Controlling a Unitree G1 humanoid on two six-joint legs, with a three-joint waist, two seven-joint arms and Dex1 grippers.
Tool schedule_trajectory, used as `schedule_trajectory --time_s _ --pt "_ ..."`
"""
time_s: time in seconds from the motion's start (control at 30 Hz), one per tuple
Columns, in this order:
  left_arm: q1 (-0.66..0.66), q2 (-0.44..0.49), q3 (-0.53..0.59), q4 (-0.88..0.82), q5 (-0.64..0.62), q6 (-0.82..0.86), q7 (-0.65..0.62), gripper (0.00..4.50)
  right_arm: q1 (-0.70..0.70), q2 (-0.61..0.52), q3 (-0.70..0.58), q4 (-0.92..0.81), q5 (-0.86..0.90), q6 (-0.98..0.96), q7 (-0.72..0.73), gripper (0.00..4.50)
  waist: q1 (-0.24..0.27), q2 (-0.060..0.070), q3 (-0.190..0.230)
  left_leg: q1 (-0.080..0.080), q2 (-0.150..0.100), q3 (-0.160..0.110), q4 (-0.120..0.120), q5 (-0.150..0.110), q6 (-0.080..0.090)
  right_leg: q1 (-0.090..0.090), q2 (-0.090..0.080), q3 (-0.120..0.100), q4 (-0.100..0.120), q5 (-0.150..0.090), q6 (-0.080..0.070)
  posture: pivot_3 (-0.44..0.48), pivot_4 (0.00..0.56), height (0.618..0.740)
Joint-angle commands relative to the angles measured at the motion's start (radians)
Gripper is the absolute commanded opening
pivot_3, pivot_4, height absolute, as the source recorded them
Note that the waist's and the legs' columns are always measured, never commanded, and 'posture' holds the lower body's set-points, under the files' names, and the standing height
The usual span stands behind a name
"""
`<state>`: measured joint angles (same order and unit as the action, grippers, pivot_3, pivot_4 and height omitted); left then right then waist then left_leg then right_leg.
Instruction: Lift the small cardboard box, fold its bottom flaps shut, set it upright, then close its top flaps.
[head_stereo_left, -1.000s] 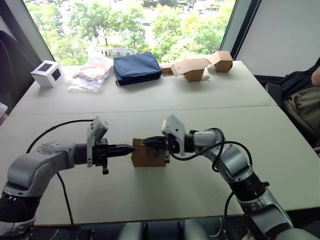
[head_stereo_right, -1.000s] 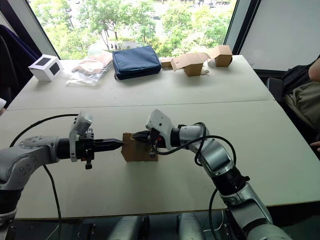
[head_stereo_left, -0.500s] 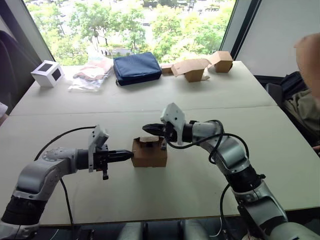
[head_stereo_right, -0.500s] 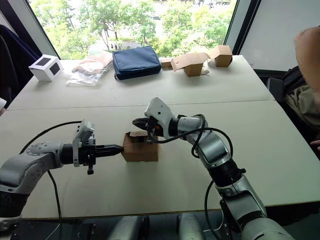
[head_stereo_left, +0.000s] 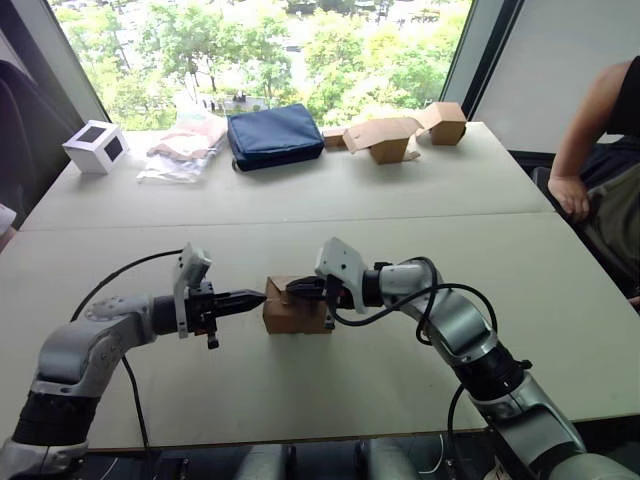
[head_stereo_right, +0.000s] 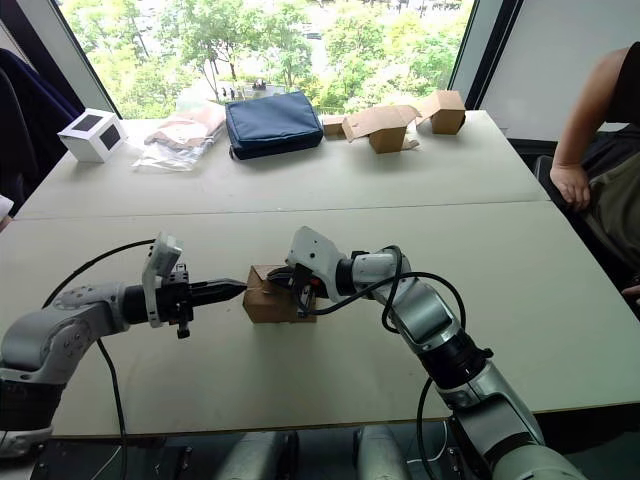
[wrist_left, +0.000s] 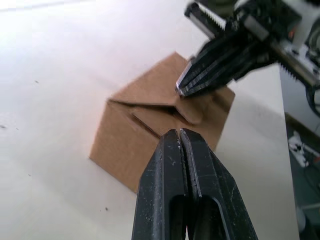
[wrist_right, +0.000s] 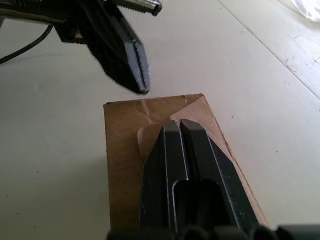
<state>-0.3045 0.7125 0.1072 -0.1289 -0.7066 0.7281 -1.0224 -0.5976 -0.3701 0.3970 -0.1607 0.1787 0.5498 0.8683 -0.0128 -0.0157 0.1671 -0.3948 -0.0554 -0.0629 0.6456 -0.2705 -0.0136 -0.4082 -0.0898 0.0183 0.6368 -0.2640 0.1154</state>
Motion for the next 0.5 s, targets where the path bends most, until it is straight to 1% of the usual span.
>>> schedule_trajectory --time_s 0.03,0.27,0.37,0.5 --pt "-0.036 -0.011 -0.029 0.038 0.060 -0.057 0.001 0.04 -0.006 -0.001 -0.013 -0.050 0.001 -0.011 -0.002 0.00 -0.001 0.000 0.000 0.000 0.000 0.000 0.000 0.000 0.000 0.000 0.000 0.000 0.000 0.000 0.000 0.000 0.150 0.740" --pt "-0.116 -0.086 -0.128 0.127 0.166 -0.148 -0.005 0.04 0.002 -0.004 -0.013 -0.080 0.003 -0.001 -0.010 0.00 0.001 0.000 0.000 0.000 0.000 0.000 0.000 0.000 0.000 0.000 0.002 0.000 0.000 0.000 0.000 0.000 0.150 0.740" --pt "-0.135 -0.111 -0.122 0.133 0.157 -0.138 -0.002 0.04 0.007 -0.009 -0.008 -0.103 0.003 0.009 -0.011 0.00 0.000 0.000 0.000 0.000 0.000 0.000 0.000 0.000 0.000 0.000 0.001 0.000 0.000 0.000 0.000 0.000 0.150 0.740" --pt "-0.135 -0.108 -0.112 0.130 0.153 -0.130 -0.011 0.04 0.019 -0.014 -0.001 -0.118 -0.001 0.017 -0.013 0.00 -0.002 0.000 0.000 0.000 0.000 0.000 0.000 0.000 0.000 0.000 0.002 0.000 0.000 0.000 0.000 0.000 0.150 0.740"
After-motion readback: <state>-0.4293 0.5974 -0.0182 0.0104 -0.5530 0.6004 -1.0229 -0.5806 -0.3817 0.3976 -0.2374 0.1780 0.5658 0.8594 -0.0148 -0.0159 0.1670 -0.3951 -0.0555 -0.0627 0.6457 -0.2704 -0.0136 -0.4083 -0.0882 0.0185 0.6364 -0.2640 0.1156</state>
